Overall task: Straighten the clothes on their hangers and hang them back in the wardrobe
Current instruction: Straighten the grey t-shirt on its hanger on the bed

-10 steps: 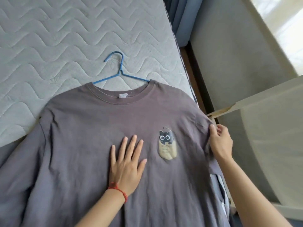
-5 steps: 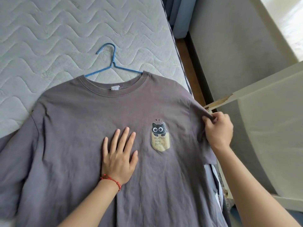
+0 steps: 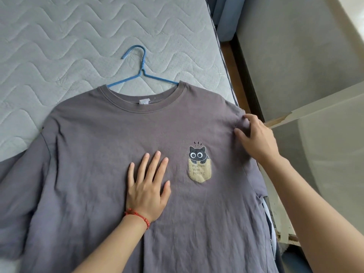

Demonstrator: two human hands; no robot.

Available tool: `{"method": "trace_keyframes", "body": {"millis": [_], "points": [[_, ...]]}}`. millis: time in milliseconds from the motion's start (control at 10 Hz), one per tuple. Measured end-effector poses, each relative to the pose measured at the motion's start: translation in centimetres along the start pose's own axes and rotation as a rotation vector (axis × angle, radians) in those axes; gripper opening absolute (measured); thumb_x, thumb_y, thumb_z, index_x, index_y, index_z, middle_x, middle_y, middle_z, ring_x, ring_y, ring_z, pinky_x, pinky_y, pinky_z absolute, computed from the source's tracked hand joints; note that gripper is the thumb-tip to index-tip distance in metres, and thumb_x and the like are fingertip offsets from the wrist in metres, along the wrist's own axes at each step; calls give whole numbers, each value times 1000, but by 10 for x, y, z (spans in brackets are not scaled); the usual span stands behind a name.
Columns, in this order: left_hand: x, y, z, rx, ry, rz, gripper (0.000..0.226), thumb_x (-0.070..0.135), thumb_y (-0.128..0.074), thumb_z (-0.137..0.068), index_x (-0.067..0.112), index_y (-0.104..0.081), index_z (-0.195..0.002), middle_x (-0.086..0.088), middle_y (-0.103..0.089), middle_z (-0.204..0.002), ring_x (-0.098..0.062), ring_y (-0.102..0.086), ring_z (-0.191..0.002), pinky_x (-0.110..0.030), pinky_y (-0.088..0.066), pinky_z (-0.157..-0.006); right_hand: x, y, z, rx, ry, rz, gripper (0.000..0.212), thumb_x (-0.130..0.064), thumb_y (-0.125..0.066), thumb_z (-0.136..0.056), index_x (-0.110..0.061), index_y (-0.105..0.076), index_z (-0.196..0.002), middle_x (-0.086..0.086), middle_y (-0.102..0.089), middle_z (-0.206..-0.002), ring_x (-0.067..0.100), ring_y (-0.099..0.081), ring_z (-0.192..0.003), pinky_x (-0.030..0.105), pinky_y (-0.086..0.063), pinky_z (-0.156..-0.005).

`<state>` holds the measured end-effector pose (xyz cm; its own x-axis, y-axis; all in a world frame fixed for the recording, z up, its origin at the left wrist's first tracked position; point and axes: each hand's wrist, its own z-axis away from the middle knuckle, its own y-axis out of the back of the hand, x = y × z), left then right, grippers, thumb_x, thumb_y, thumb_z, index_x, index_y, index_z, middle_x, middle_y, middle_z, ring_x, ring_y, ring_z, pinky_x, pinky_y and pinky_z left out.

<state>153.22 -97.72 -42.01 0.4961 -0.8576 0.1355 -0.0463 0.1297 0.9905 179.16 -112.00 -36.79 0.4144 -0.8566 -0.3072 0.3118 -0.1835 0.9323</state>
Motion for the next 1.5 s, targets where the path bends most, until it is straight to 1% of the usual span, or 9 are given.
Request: {"method": "trace_keyframes", "body": {"millis": [200,300,400,600,700,900,1200,1400,1500], "points": [[0,-1,0,7,-5,5,55,37,-38,-82,22,-42,-135,-2,-41,-145,-24,-31,-135,-52,-23,-107,-10,8,-29,-98,-324,-482,40,-30,-56,-85,-3,-60,-114,10,-62,-102,23,-55,-90,30,-41,-78],[-1,-1,0,-2,-3,5,56,37,-38,-82,22,-42,-136,-2,-41,-146,-23,-30,-136,-52,-24,-107,-13,14,-38,-196,-318,-567,28,-19,-63,-76,7,-61,-85,10,-53,-77,22,-48,-73,31,-38,-69],[-1,-1,0,-3,-4,5,56,37,-38,-82,22,-42,-136,-2,-41,-146,-23,-30,-136,-52,-24,-107,-15,20,-39,-145,-269,-718,12,-10,-65,-70,-9,-53,-70,6,-45,-67,20,-42,-70,29,-35,-64],[0,-1,0,10,-6,12,57,37,-39,-81,22,-42,-135,-2,-41,-146,-23,-30,-136,-52,-23,-107,-7,36,-39,-259,-164,-703,25,-16,-75,-71,-9,-52,-63,4,-44,-61,16,-43,-61,27,-35,-59],[0,-2,0,19,-9,12,57,37,-39,-81,21,-43,-135,-2,-41,-145,-23,-30,-135,-52,-23,-107,2,47,-40,-230,-81,-304,20,-21,-70,-78,-3,-62,-75,6,-48,-66,20,-47,-71,28,-35,-60],[-1,-3,1,30,-8,4,57,37,-38,-81,22,-42,-135,-2,-41,-145,-23,-30,-135,-52,-23,-107,0,24,-32,216,-40,241,39,-33,-62,-82,-12,-56,-115,19,-50,-119,36,-38,-117,43,-22,-103],[-1,-3,2,11,-7,-18,58,39,-38,-81,23,-39,-137,0,-38,-147,-22,-28,-136,-51,-22,-107,-72,-77,64,76,315,101,54,-46,-33,-90,-23,-40,-138,4,-33,-150,23,-27,-140,41,-14,-114],[-9,7,-1,-46,-45,57,58,42,-38,-81,25,-38,-136,1,-40,-146,-20,-26,-136,-51,-24,-109,-79,-87,82,108,-29,91,67,-54,-19,-86,-21,-29,-144,9,-21,-155,26,-15,-144,42,-3,-115],[-32,23,1,-24,-80,353,51,33,-39,-81,16,-53,-127,-8,-50,-138,-24,-37,-133,-38,-30,-110,-120,-95,112,161,-17,31,61,-45,-28,-88,-13,-37,-140,14,-31,-150,28,-20,-141,44,-9,-113]]}}
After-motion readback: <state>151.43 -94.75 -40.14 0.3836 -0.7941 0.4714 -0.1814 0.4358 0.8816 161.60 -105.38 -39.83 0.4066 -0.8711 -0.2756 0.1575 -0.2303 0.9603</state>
